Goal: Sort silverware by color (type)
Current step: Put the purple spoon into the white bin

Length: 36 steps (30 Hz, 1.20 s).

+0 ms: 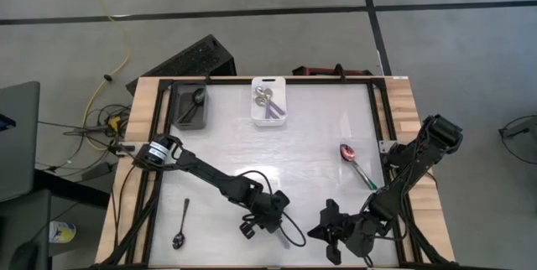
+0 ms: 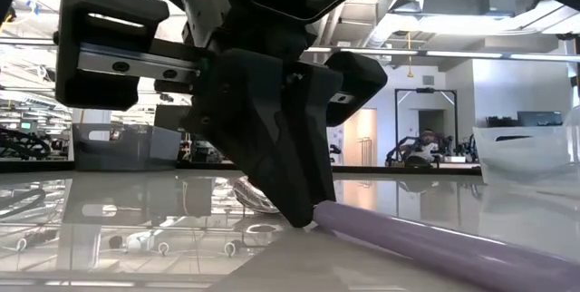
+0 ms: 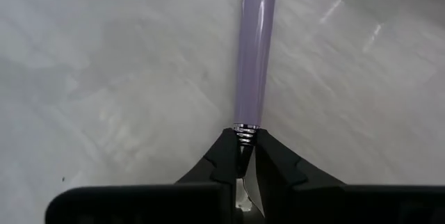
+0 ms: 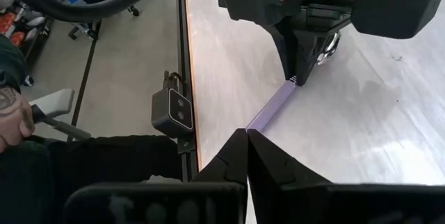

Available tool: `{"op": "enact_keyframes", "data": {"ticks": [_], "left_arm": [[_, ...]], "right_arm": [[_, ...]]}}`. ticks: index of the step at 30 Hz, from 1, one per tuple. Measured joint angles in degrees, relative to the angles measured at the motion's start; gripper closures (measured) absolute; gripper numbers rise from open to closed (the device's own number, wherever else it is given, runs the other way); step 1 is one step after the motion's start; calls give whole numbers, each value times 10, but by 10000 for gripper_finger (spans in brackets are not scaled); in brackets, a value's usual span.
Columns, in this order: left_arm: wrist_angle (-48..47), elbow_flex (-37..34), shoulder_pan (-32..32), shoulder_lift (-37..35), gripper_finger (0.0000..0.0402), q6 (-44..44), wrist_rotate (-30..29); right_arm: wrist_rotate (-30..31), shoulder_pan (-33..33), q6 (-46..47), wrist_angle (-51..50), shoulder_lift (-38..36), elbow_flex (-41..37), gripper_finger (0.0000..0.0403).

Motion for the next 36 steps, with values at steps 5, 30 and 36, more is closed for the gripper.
{"op": "enact_keyframes", "data": {"ticks": [5,30,36], "left_arm": [[-26,-2,0,-20,389,-11,-13],[-243,-1,295,-249,392,456,-312],[-132,-1,385,-241,392,583,-305]], "right_arm": [[0,2,2,0,0,0,376],[15,-16,-53,-6,0,0,376],[15,-32,-64,-7,0,0,376]]}}
